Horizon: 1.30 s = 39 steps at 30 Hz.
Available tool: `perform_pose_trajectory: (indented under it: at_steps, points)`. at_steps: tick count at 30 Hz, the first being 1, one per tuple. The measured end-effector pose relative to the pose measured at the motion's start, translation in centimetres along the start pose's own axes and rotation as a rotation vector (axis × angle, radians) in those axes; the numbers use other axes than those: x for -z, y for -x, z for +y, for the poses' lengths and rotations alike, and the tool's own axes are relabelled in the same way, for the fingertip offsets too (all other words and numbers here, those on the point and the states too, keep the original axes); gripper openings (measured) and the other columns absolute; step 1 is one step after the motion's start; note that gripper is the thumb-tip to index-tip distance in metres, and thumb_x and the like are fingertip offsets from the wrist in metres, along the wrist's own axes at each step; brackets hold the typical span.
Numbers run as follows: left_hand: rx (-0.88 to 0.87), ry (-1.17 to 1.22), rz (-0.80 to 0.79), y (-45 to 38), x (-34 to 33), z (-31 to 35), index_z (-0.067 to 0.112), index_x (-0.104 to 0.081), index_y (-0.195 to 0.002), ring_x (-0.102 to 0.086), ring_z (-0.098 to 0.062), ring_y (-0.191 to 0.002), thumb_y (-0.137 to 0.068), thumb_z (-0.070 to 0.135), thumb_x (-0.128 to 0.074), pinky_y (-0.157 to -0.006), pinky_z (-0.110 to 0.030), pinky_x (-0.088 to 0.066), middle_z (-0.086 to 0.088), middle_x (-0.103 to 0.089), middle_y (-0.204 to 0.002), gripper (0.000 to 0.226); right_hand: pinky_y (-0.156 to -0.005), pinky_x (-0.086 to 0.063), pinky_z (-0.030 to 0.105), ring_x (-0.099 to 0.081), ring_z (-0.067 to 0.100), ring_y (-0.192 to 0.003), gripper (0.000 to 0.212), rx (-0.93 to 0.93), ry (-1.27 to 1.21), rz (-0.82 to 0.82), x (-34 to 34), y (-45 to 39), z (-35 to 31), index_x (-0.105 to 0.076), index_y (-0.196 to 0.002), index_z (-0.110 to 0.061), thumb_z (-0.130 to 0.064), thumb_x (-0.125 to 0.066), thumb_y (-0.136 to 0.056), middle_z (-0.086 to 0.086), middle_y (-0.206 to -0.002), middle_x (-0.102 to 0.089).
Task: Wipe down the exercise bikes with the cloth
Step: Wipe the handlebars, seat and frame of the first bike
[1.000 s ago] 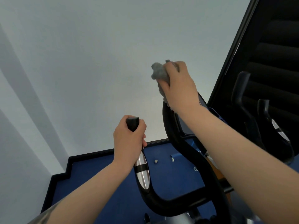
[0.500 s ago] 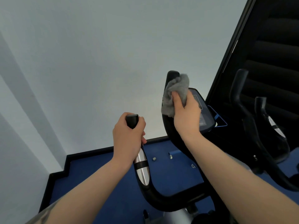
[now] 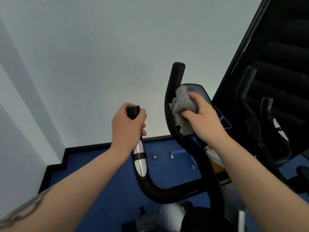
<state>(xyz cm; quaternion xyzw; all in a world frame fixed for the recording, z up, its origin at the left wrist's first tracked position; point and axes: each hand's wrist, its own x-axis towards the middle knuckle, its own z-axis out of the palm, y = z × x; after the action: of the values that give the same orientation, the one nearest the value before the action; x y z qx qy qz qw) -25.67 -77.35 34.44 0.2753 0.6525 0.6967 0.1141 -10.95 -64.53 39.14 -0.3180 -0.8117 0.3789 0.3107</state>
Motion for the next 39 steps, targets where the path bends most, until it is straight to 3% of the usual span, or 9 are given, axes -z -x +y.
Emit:
perform_pose_trajectory:
  at_steps: [2, 4, 7, 12, 17, 24, 31, 34, 39]
  points:
    - [0.025, -0.002, 0.011, 0.2, -0.1, 0.2, 0.019, -0.056, -0.082, -0.063, -0.024, -0.044, -0.088, 0.022, -0.062, -0.043, -0.030, -0.047, -0.001, -0.060, -0.056, 0.010, -0.091, -0.046, 0.012, -0.055, -0.011, -0.109, 0.076, 0.014, -0.100, -0.072, -1.0, 0.0, -1.3, -0.023, -0.153, -0.029, -0.030, -0.064, -0.088, -0.017, -0.125, -0.056]
    - [0.066, 0.021, 0.017, 0.6, -0.2, 0.5, 0.021, -0.056, -0.086, -0.067, -0.023, -0.049, -0.089, 0.027, -0.063, -0.045, -0.028, -0.050, 0.000, -0.063, -0.061, 0.010, -0.108, -0.039, 0.031, -0.045, 0.011, -0.132, 0.080, 0.025, -0.068, -0.090, -2.8, 0.6, -2.0, -0.009, -0.156, -0.025, -0.043, -0.058, -0.094, -0.001, -0.144, -0.046]
    - [0.102, -0.015, -0.003, 1.7, -0.2, 0.2, 0.028, -0.051, -0.095, -0.070, -0.015, -0.059, -0.093, 0.033, -0.061, -0.051, -0.029, -0.056, -0.004, -0.066, -0.083, 0.012, -0.095, -0.041, 0.033, -0.052, 0.023, -0.122, 0.055, 0.036, 0.163, 0.059, -3.7, 2.4, -1.3, -0.033, -0.150, -0.021, -0.041, -0.046, -0.100, 0.004, -0.135, -0.055]
    - [0.147, -0.044, 0.036, 5.7, -0.3, -1.2, 0.028, -0.043, -0.111, -0.069, -0.004, -0.068, -0.097, 0.029, -0.056, -0.068, -0.035, -0.057, 0.005, -0.063, -0.095, 0.019, -0.093, -0.041, 0.029, -0.055, 0.023, -0.117, 0.048, 0.224, 0.436, -0.102, 0.3, 4.8, 0.1, -0.051, -0.141, -0.023, -0.032, -0.060, -0.094, 0.003, -0.129, -0.061]
    - [0.155, -0.055, 0.082, 8.2, -0.4, -1.5, 0.032, -0.041, -0.121, -0.068, -0.018, -0.076, -0.093, 0.026, -0.060, -0.055, -0.015, -0.049, 0.016, -0.065, -0.081, 0.034, -0.105, -0.023, 0.006, -0.033, 0.000, -0.133, 0.048, 0.384, 0.230, -0.233, 0.2, 4.4, 0.4, -0.053, -0.140, -0.022, -0.021, -0.065, -0.093, -0.009, -0.149, -0.035]
    - [0.204, -0.078, 0.104, 10.9, -0.3, -1.9, 0.030, -0.041, -0.129, -0.067, -0.012, -0.078, -0.092, 0.029, -0.063, -0.051, -0.007, -0.042, 0.009, -0.064, -0.092, 0.043, -0.112, -0.029, 0.020, -0.034, -0.002, -0.136, 0.048, 0.412, 0.263, -0.468, 4.2, 6.5, 4.6, -0.055, -0.132, -0.042, -0.019, -0.065, -0.092, -0.020, -0.148, -0.032]
    - [0.205, -0.129, 0.054, 11.3, 0.0, -2.0, 0.029, -0.038, -0.128, -0.068, -0.005, -0.069, -0.094, 0.031, -0.060, -0.057, -0.020, -0.042, 0.008, -0.063, -0.092, 0.041, -0.114, -0.030, 0.024, -0.031, 0.003, -0.139, 0.038, 0.348, 0.119, -0.291, 2.5, 9.7, 4.8, -0.055, -0.130, -0.037, -0.021, -0.059, -0.096, -0.014, -0.154, -0.028]
    - [0.182, -0.135, 0.047, 11.4, -0.1, -2.0, 0.026, -0.039, -0.129, -0.069, -0.006, -0.069, -0.095, 0.034, -0.058, -0.060, -0.023, -0.044, 0.003, -0.065, -0.095, 0.040, -0.114, -0.022, 0.014, -0.024, 0.002, -0.144, 0.037, 0.461, 0.232, -0.383, 4.8, 11.8, 6.3, -0.054, -0.133, -0.037, -0.030, -0.055, -0.096, -0.021, -0.158, -0.020]
    - [0.140, -0.089, 0.079, 11.7, -0.3, -2.2, 0.027, -0.040, -0.127, -0.068, -0.008, -0.066, -0.098, 0.040, -0.054, -0.068, -0.032, -0.053, 0.005, -0.067, -0.094, 0.034, -0.122, 0.005, 0.036, -0.006, 0.009, -0.150, 0.043, 0.658, 0.573, -0.478, 5.1, 13.0, 5.6, -0.050, -0.139, -0.032, -0.043, -0.038, -0.099, -0.014, -0.157, -0.029]
